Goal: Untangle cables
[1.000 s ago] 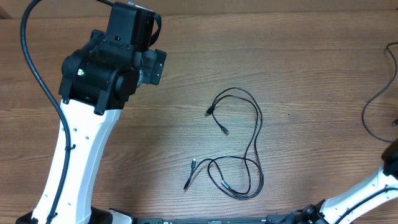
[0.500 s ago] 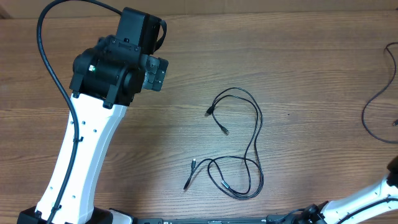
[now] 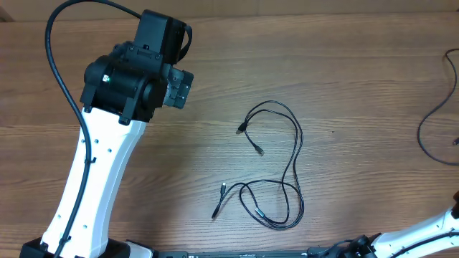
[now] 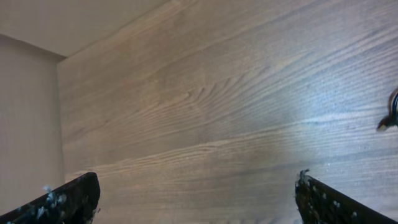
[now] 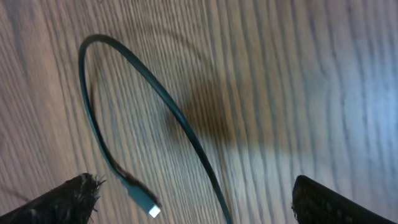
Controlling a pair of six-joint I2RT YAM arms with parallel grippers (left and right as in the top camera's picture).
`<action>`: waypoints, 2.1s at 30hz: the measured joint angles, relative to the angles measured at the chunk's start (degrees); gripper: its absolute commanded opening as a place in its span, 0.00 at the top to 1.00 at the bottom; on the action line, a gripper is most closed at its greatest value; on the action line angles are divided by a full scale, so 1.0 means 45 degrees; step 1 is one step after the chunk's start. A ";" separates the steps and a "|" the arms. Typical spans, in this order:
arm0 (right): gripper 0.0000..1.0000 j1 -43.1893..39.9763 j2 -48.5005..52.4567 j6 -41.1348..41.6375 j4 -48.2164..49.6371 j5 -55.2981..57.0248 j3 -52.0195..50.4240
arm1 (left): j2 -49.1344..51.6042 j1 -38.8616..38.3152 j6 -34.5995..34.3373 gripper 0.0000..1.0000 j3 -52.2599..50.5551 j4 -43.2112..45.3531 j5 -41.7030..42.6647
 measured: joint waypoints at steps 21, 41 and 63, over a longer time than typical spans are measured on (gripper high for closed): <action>0.96 0.1088 -0.0019 -0.1365 0.4265 -0.3322 -0.0364 | 0.0000 0.0000 0.0063 0.00 0.0000 -0.0068 0.0000; 0.96 0.4517 0.2827 -0.4255 1.1832 -0.4022 0.2487 | 0.0010 0.0000 0.1054 0.00 -0.0015 0.1039 0.0000; 0.00 0.4716 0.4522 -0.5090 0.8072 -0.3109 0.2812 | 0.0010 0.0000 0.1054 0.00 -0.0015 0.1224 0.0000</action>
